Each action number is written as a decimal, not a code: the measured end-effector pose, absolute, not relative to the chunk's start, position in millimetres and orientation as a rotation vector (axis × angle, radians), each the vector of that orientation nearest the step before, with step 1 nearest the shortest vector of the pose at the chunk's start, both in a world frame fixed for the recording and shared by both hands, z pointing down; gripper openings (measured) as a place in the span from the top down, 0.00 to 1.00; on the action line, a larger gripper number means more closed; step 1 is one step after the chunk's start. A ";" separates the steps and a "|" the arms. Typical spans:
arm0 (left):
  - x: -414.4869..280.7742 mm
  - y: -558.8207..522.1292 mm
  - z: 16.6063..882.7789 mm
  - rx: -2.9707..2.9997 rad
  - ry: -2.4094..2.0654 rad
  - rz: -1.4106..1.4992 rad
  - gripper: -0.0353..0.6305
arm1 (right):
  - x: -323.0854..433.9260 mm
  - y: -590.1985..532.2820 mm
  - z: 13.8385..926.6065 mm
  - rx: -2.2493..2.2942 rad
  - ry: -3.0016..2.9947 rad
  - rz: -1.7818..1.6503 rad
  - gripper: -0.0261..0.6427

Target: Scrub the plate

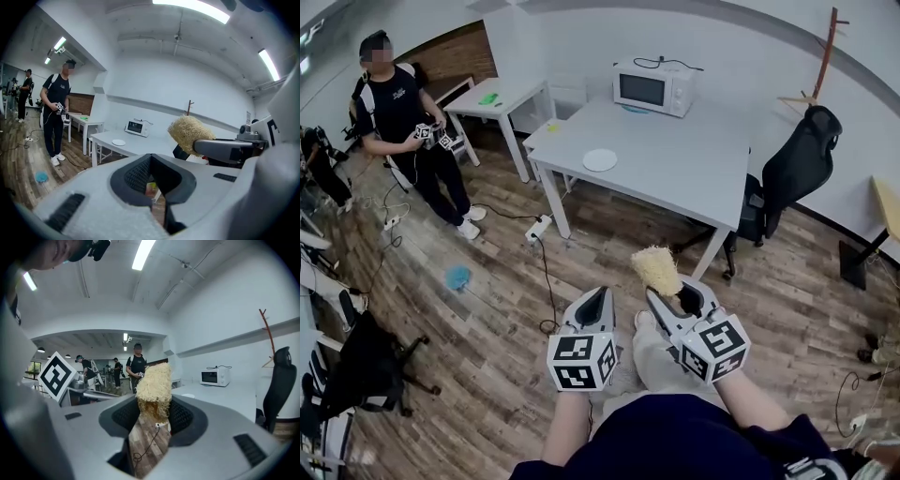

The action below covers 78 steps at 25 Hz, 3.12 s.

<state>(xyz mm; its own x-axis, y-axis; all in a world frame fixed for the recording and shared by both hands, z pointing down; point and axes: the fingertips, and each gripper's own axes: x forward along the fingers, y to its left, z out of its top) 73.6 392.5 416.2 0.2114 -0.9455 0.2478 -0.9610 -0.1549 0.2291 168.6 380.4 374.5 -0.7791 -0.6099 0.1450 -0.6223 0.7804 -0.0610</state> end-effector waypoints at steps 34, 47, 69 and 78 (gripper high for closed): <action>-43.9 26.6 447.1 1.997 -1.884 0.091 0.93 | 51.4 -8.4 393.1 0.757 -2.960 0.237 0.70; -71.4 -47.7 481.2 1.969 -1.824 0.161 0.93 | 40.0 -70.7 425.7 0.799 -2.880 0.328 0.70; -151.8 -215.3 598.0 1.982 -1.536 0.379 0.82 | -23.4 -209.8 505.8 0.905 -2.622 0.403 0.70; -175.6 -253.3 666.4 1.809 -1.410 0.435 0.67 | -39.3 -237.6 531.9 0.889 -2.559 0.416 0.70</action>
<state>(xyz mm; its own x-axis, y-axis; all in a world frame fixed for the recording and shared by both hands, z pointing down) -175.6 -253.3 666.4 0.3241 -0.6571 0.6805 -0.9264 -0.0748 0.3690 -39.3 -237.6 531.9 -0.7186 -0.5225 0.4589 -0.6410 0.7536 -0.1456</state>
